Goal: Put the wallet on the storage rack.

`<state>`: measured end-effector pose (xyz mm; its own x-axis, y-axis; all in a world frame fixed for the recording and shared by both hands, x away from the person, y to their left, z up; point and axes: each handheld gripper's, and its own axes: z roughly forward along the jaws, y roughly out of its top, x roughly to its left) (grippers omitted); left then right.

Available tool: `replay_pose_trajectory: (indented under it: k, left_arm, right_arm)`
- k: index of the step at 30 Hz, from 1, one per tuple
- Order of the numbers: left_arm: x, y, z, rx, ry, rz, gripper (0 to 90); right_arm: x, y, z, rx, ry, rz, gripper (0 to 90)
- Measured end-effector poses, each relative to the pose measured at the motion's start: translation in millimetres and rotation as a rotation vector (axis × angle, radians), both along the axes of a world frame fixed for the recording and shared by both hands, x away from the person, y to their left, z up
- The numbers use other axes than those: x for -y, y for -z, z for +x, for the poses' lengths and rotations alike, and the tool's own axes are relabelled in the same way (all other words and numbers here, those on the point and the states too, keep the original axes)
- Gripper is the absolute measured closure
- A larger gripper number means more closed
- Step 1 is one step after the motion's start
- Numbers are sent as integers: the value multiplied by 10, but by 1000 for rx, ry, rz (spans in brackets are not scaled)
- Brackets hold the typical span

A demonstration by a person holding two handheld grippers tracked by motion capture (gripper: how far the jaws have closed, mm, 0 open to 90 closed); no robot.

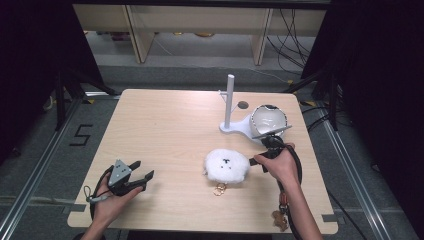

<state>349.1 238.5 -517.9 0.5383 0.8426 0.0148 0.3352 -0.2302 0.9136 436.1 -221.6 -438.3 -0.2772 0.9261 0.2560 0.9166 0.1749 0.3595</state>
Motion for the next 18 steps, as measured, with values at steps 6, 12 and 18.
replay_pose_trajectory:
  k: [6, 12, 18]
  left_arm:
    - [14, -8, -10, 4, 3, 6, 352]
    - [28, 7, -20, 5, 11, 0, 351]
    - [32, 6, -11, 4, 17, -1, 351]
  right_arm:
    - [-152, 5, 131, -53, -42, -40, 573]
    - [-227, 91, 214, -77, -59, -45, 546]
    - [-328, 174, 297, -105, -60, -66, 506]
